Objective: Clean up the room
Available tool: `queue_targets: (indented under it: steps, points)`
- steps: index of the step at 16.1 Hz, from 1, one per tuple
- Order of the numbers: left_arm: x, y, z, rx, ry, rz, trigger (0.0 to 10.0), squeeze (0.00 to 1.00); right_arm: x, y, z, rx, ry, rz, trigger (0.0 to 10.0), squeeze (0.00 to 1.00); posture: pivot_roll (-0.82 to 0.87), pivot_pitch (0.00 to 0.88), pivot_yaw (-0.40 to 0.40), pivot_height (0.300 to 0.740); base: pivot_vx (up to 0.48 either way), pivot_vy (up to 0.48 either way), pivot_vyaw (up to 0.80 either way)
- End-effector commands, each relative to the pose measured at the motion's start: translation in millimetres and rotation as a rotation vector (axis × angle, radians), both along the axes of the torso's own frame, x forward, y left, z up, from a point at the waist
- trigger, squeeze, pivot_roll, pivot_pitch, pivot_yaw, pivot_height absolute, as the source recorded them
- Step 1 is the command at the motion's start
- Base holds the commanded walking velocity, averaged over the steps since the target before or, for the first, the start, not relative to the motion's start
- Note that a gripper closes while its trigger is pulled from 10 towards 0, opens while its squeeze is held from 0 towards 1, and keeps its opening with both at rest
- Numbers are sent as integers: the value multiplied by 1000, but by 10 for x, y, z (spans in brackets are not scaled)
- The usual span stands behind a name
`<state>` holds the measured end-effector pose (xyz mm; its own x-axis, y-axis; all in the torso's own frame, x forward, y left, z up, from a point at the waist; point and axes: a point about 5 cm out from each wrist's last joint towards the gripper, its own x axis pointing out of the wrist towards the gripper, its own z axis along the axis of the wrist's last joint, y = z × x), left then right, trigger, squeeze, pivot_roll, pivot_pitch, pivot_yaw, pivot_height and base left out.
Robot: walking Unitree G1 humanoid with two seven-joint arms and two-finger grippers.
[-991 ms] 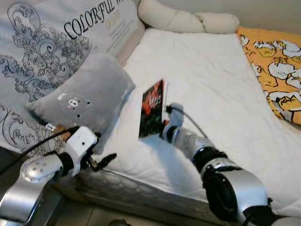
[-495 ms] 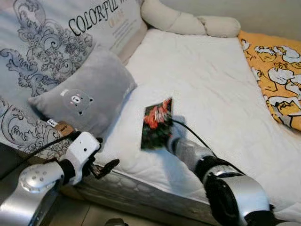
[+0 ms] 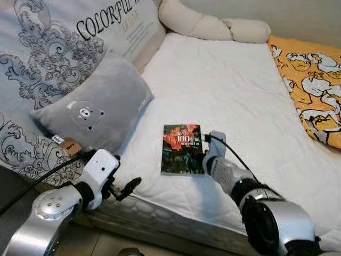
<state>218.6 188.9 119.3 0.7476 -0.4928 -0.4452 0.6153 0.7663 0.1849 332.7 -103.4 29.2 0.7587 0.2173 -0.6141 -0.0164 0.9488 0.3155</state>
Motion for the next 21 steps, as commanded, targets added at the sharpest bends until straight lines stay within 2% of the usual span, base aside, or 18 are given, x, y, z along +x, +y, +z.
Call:
queue_targets:
  steps: [1,3,6,7,8,9,10,11,13,17,21]
  points:
    - [21,-5,-56,21,0,-3,10000,1000,-51,-65,-63,41,15,-5,10000,1000,267,0,-45,740,0,0,0]
    - [75,4,-73,16,-15,14,10000,1000,-73,-118,-86,71,-12,-1,10000,1000,255,0,-52,740,0,0,0]
    - [147,1,-47,14,-37,24,10000,1000,-58,-276,-87,-46,-48,-71,10000,1000,270,0,-51,740,0,0,0]
    - [147,-4,-41,17,-36,14,10000,1000,-78,-295,-112,-28,-27,-94,10000,1000,275,0,-46,740,0,0,0]
    - [141,2,-41,23,-33,1,10000,1000,-100,-321,-140,-48,-8,-111,10000,1000,277,0,-40,740,0,0,0]
    - [137,9,-43,27,-31,-4,10000,1000,-107,-338,-150,-85,-8,-107,10000,953,277,0,-40,740,0,0,0]
    - [120,40,-42,38,-25,-12,10000,1000,-141,-384,-191,-244,6,-85,10000,0,283,0,-32,740,0,0,0]
    - [115,49,-40,41,-24,-13,10000,1000,-156,-385,-208,-270,18,-89,10000,0,287,0,-33,740,0,0,0]
    - [109,62,-39,42,-22,-10,10000,1000,-181,-314,-235,-255,32,-68,10000,0,289,0,-35,740,0,0,0]
    - [126,67,-49,45,-17,-14,10000,1000,-254,-19,-287,-179,45,99,10000,0,285,0,-34,740,0,0,0]
    - [158,62,-38,43,-26,-16,10000,1000,-229,9,-256,-84,48,61,10000,0,286,0,-32,740,0,0,0]
